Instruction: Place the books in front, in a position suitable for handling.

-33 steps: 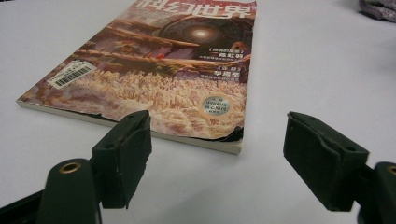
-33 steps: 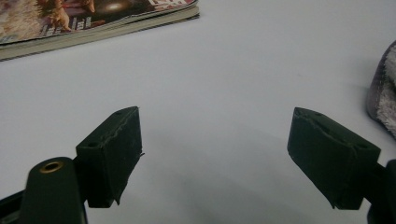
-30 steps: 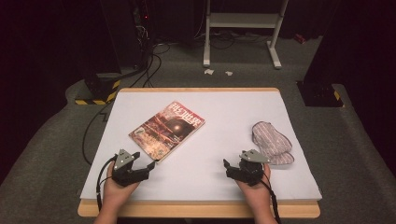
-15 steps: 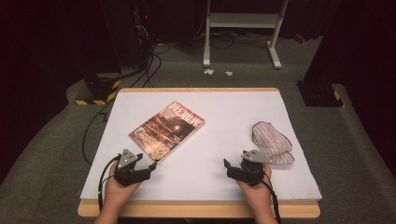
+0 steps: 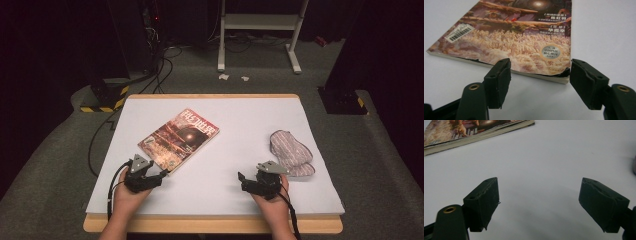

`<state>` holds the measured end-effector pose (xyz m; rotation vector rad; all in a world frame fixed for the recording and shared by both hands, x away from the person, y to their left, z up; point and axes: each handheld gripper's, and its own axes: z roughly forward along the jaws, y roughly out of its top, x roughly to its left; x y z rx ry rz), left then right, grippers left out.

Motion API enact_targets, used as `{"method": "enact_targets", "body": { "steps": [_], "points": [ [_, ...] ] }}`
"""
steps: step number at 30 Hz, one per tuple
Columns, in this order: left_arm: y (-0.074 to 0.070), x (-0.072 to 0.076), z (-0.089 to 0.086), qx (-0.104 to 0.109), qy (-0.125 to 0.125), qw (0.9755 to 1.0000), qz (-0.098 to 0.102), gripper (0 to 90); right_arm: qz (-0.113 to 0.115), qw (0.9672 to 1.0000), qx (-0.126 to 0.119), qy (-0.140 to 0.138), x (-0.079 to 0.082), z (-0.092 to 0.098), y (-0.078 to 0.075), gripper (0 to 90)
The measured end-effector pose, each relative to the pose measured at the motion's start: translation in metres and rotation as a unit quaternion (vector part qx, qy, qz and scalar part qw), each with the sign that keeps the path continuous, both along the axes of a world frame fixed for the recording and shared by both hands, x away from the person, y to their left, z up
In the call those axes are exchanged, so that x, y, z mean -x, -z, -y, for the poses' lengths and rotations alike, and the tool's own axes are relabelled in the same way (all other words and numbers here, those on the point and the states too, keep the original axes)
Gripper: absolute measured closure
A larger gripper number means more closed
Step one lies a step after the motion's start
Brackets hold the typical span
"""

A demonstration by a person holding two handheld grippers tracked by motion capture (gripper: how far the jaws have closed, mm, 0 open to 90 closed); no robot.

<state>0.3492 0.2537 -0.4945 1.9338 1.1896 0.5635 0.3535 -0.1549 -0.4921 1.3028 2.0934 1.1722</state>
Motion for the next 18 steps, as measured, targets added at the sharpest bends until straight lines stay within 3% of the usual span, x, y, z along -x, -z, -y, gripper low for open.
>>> {"method": "enact_targets", "body": {
  "steps": [4,8,11,14,18],
  "points": [
    [0.0,0.0,0.005,0.001,0.005,1.0,-0.002,35.9,-0.002,0.9999,-0.004,-0.015,0.002,-0.001,-0.001,18.5],
    [-0.001,0.001,0.007,-0.004,0.009,1.0,0.0,37.9,0.008,0.9994,0.007,-0.033,0.006,-0.004,-0.002,15.6],
    [-0.004,-0.002,0.005,0.0,0.0,1.0,-0.002,38.6,0.012,0.999,-0.002,-0.042,0.008,-0.004,-0.004,14.8],
    [-0.007,-0.007,0.001,-0.003,-0.011,0.9999,-0.008,37.6,0.015,0.9991,-0.008,-0.039,0.007,-0.001,-0.006,14.6],
    [-0.01,-0.008,-0.002,-0.001,-0.015,0.9998,-0.01,36.3,0.027,0.9996,-0.009,-0.007,0.004,0.014,-0.012,16.3]
  ]
}}
